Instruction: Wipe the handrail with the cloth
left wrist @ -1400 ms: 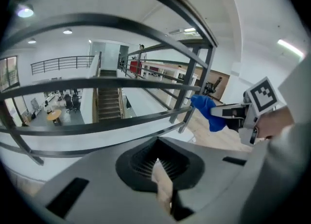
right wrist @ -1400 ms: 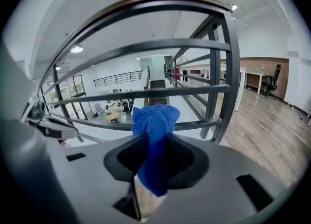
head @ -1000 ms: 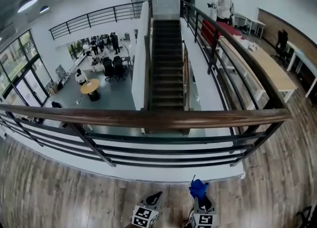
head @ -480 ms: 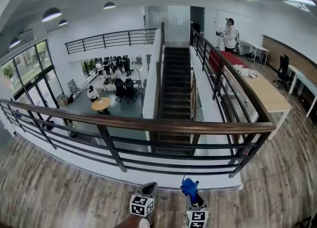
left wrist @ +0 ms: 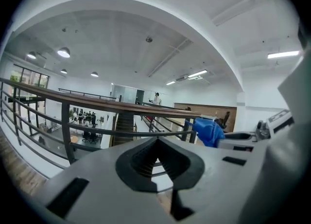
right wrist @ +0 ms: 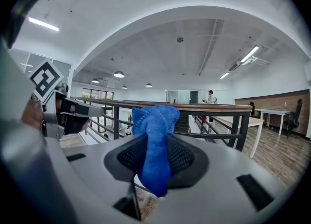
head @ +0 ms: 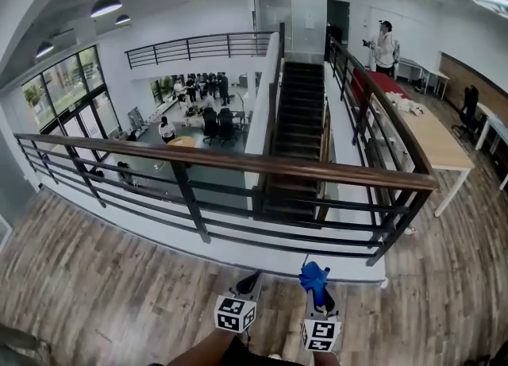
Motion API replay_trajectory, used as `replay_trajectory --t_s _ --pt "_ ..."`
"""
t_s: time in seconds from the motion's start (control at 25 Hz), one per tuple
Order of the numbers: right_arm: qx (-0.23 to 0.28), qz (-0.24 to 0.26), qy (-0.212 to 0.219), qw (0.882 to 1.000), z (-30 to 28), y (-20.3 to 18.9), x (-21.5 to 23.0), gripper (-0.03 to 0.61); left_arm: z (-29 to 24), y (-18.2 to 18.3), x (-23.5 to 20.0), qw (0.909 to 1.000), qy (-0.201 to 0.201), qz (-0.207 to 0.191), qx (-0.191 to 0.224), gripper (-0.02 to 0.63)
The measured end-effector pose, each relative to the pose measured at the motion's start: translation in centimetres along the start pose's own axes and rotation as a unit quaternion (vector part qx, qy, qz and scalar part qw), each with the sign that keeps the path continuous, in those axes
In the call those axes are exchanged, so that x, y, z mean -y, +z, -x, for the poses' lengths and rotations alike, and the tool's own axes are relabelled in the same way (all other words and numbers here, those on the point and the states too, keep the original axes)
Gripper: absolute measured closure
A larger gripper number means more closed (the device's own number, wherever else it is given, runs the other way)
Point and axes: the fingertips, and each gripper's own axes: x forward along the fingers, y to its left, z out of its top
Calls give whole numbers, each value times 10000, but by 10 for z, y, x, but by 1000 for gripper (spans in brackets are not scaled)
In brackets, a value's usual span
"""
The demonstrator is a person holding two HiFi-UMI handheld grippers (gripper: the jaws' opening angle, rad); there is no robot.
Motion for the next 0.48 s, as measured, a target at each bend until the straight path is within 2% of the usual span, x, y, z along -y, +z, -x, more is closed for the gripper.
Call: replay_trajectory --t_s 0.16,0.36,0.48 --pt "217 44 -12 9998 16 2 1 456 13 -3 12 9999 33 -80 128 615" --pt "326 77 -12 9994 17 7 -14 456 23 0 9 9989 55 -383 249 615" --pt "417 105 -8 9991 10 19 -5 456 14 13 15 9983 93 -398 403 615"
